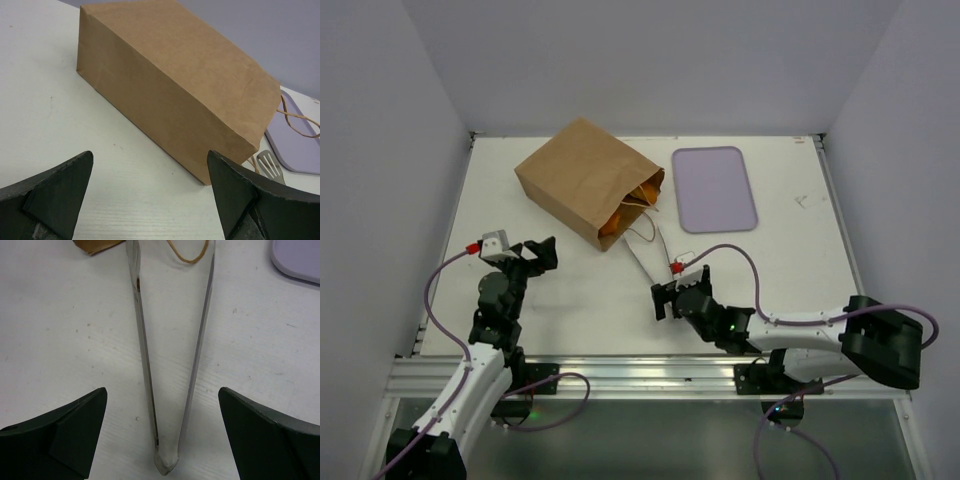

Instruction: Take the fake bread out of the paper bag

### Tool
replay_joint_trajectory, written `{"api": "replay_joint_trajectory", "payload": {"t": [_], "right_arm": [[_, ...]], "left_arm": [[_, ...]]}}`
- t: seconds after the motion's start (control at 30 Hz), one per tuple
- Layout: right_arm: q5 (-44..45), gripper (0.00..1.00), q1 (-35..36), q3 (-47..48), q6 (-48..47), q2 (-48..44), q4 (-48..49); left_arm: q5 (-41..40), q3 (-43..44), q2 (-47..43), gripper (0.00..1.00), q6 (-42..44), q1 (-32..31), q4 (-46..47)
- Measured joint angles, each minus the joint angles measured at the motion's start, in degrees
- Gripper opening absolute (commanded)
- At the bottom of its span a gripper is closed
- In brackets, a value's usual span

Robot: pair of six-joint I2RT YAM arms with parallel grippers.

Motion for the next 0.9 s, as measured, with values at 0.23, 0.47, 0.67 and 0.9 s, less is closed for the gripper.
{"api": "replay_joint_trajectory", "payload": {"t": [0.23, 0.47, 0.67, 0.9], "right_arm": [[2.82, 0.99, 2.03, -1.36, -0.5, -8.22, 0.9], [1.07, 0.99, 2.03, -6.97, -0.17, -18.47, 5.99], [-1.44, 0.99, 2.03, -12.04, -0.28, -17.11, 9.86], [2.43, 0.99, 7.98, -12.04, -1.79, -4.85, 17.84]], "left_arm": [[0.33, 0.0, 0.07, 1.0, 0.0, 0.0, 0.02], [0.68, 0.0, 0.44, 1.0, 0.0, 0.0, 0.83], [0.79, 0.0, 0.37, 1.0, 0.0, 0.0, 0.85], [0.81, 0.0, 0.37, 1.0, 0.0, 0.0, 0.85]]}}
